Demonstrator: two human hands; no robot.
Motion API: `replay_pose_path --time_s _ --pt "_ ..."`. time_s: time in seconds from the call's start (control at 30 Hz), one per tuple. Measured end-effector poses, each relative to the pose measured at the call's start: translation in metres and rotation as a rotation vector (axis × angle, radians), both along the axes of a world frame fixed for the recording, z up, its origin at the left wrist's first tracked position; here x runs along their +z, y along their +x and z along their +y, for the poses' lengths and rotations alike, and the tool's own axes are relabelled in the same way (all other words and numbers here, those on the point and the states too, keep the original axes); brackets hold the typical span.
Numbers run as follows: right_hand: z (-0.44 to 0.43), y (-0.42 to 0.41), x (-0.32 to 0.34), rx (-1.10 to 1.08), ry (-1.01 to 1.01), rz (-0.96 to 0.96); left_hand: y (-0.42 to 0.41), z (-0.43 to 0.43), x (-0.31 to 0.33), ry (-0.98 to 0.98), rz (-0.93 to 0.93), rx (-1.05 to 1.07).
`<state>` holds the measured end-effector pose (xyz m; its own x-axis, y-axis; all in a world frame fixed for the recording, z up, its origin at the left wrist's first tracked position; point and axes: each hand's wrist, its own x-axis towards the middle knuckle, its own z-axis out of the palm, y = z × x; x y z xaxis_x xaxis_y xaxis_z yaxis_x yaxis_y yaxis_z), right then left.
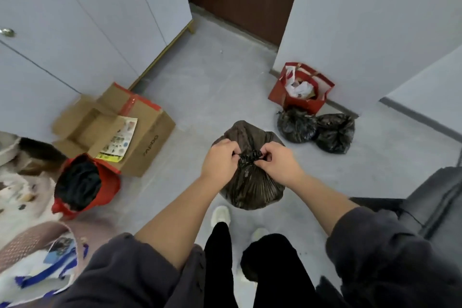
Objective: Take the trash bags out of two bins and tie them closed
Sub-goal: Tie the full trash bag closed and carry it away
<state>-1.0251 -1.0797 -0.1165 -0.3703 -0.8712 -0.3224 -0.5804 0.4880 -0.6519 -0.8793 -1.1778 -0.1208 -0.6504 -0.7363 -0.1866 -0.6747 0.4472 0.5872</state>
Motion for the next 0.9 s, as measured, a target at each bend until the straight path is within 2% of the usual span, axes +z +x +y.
replay_pose_path --time_s 0.17,0.37,0.6,0.9 --pt "-0.026 -0.084 -0.032 -0.120 0.045 0.029 -0.097 -0.044 -0.031 0.021 0.003 -0.140" --pt "-0.045 -0.195 -0.113 -0.221 0.097 -0.011 -0.216 -0.071 -0.110 0.070 -0.056 -0.219" --pt "-0.054 -0.326 -0.209 -0.234 0.172 -0.029 -0.349 -0.079 -0.208 0.122 -0.084 -0.266" --pt "-0.005 -0.440 -0.349 -0.556 0.266 0.024 -0.499 -0.048 -0.355 0.230 -0.107 -0.491"
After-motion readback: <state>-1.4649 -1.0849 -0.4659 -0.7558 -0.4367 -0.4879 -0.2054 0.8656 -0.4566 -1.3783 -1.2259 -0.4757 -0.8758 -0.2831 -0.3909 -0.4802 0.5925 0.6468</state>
